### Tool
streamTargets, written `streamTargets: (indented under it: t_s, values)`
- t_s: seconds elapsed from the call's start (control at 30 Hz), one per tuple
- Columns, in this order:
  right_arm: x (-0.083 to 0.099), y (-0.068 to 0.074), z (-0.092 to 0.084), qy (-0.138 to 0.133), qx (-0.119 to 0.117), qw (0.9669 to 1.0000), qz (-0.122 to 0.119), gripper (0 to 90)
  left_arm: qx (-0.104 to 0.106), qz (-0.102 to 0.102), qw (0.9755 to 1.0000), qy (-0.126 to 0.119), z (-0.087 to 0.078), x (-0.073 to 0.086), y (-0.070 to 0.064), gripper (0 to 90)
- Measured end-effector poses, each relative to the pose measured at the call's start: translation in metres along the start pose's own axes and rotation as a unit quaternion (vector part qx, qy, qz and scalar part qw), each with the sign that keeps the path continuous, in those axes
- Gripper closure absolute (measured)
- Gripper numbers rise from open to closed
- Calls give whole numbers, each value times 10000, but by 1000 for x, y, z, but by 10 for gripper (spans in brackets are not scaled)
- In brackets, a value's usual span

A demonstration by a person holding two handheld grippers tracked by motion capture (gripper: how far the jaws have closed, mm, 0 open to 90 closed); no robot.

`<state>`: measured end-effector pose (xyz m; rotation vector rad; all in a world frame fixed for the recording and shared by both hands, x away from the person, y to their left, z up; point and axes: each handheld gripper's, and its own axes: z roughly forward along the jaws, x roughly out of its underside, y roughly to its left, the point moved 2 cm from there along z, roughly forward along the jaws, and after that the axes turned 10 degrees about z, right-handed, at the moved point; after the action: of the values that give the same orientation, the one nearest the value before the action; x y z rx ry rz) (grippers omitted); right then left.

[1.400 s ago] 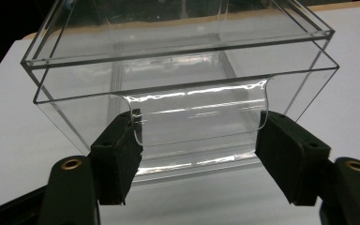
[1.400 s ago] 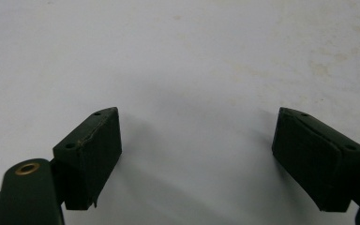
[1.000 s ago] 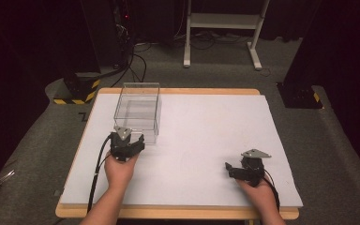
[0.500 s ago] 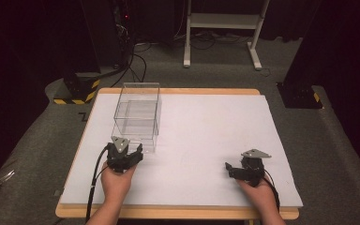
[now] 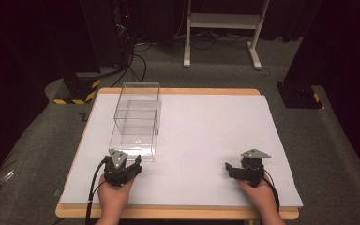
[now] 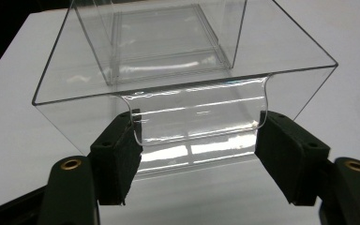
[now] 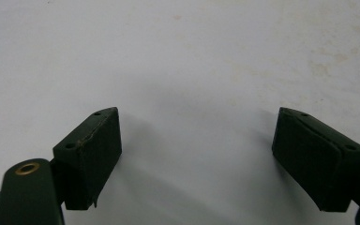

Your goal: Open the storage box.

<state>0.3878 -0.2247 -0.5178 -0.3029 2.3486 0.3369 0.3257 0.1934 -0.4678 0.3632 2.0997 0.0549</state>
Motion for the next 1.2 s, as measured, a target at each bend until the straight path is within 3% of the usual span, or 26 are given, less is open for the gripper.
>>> streamTargets:
  t_s: [0.27, 0.7, 0.9, 1.07, 1.2]
  values:
    - [0, 0, 0, 2, 2, 10000, -2, 159, 6, -1, 10000, -16, -12, 7, -4, 327]
    - [0, 0, 0, 3, 3, 10000, -4, 159, 67, -16, 10000, -70, -16, 11, -4, 322]
    - [0, 0, 0, 1, 0, 10000, -1, 159, 126, -97, 9997, -159, -21, 10, -1, 224]
    - [0, 0, 0, 1, 1, 10000, -2, 159, 169, -73, 9996, -234, -27, 7, 2, 213]
    - [0, 0, 0, 0, 0, 10000, -1, 159, 189, -172, 9993, -288, -30, 6, 5, 210]
